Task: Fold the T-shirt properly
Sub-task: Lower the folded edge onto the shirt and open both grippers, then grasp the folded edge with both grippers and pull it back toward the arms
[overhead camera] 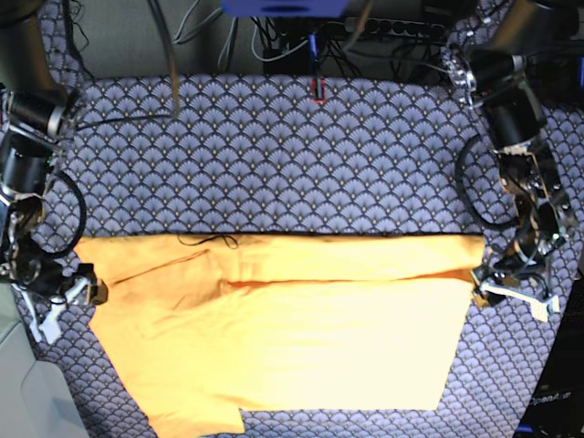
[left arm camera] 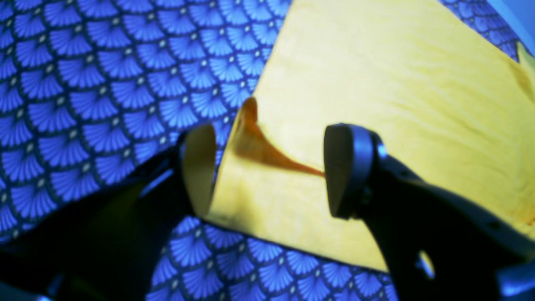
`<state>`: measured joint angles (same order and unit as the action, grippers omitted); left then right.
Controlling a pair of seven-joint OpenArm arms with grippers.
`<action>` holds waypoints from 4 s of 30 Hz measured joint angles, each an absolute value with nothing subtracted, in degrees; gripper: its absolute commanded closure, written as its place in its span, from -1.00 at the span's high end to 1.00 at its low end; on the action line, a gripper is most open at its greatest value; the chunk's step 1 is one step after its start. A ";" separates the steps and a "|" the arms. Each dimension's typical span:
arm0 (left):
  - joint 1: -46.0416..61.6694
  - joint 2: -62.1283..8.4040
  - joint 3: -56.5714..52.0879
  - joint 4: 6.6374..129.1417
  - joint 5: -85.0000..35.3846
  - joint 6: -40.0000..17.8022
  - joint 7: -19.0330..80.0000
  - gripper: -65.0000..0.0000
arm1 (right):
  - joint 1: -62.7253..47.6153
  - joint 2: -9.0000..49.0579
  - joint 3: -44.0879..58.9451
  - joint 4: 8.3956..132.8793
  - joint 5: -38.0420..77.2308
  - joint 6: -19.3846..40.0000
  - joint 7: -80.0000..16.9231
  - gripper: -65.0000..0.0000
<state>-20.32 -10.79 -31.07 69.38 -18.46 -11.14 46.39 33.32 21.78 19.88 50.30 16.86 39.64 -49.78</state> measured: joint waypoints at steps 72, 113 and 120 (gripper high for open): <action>-18.35 -11.11 -30.50 54.92 -19.18 -11.49 38.65 0.23 | 26.94 22.22 19.86 36.10 18.46 39.42 -33.34 -0.66; -9.63 -12.25 -33.54 73.17 -19.77 -11.97 55.20 -1.00 | 6.35 18.94 23.14 68.20 21.65 39.70 -46.02 -1.00; -0.40 -11.77 -33.65 82.37 -22.11 -11.99 56.75 -1.00 | -2.35 17.08 25.50 77.87 22.24 39.75 -46.98 -1.00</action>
